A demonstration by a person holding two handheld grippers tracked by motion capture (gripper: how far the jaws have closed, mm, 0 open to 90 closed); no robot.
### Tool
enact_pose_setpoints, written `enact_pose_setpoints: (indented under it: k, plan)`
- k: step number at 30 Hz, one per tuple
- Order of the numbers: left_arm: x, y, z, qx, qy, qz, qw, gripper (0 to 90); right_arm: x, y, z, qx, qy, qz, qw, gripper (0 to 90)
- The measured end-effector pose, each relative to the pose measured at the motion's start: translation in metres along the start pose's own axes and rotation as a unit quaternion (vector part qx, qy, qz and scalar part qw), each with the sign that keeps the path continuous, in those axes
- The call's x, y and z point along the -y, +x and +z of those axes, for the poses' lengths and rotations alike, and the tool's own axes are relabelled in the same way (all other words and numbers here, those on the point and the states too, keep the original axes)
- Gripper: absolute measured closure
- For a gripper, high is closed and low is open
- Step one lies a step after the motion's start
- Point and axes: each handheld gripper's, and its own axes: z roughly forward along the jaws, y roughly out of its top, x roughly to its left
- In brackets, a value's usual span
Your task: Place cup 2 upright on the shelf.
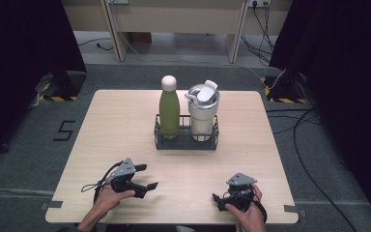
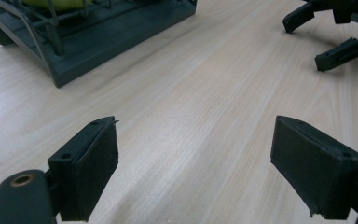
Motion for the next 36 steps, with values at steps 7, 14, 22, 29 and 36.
enact_pose_setpoints:
  k: [7, 14, 22, 29, 36]
  plan:
    - [0.007, -0.003, 0.001, 0.003, 0.014, -0.006, 0.9999, 14.9, 0.0, 0.0, 0.0, 0.0, 0.0, 0.0, 1.0, 0.4]
    - [0.012, -0.007, -0.002, 0.001, 0.029, -0.004, 0.9996, 14.9, 0.0, 0.0, 0.0, 0.0, 0.0, 0.0, 1.0, 0.5]
    - [0.017, -0.008, -0.003, -0.008, 0.044, -0.001, 0.999, 15.0, 0.0, 0.0, 0.0, 0.001, 0.0, 0.0, 1.0, 0.6]
    - [0.019, -0.012, -0.001, -0.026, 0.095, 0.015, 0.9951, 14.9, 0.0, 0.0, 0.0, 0.0, 0.0, -0.002, 1.0, 0.6]
    - [0.019, -0.017, 0.002, -0.036, 0.108, 0.031, 0.993, 13.2, 0.0, 0.0, 0.0, 0.001, -0.001, -0.003, 1.0, 0.7]
